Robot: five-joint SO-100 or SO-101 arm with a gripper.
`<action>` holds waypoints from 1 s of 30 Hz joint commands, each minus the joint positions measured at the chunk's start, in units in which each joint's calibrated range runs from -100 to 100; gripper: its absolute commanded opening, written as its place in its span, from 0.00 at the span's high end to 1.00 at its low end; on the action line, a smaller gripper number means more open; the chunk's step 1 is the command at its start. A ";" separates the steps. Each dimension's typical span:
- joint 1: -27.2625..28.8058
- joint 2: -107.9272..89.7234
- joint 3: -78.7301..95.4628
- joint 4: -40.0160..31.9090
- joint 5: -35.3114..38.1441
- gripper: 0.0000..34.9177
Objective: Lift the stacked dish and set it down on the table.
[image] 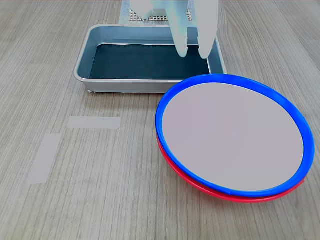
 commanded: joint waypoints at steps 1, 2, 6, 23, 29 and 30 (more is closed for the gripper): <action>-1.38 4.04 -3.37 -3.98 0.20 0.48; -1.57 5.24 -3.82 -4.80 0.24 0.48; -2.79 9.50 -7.56 -5.38 0.15 0.47; -4.77 18.29 -17.39 -4.97 -0.54 0.51; -4.48 20.59 -18.12 -6.87 -0.39 0.49; -4.39 21.01 -18.57 -7.03 -0.49 0.49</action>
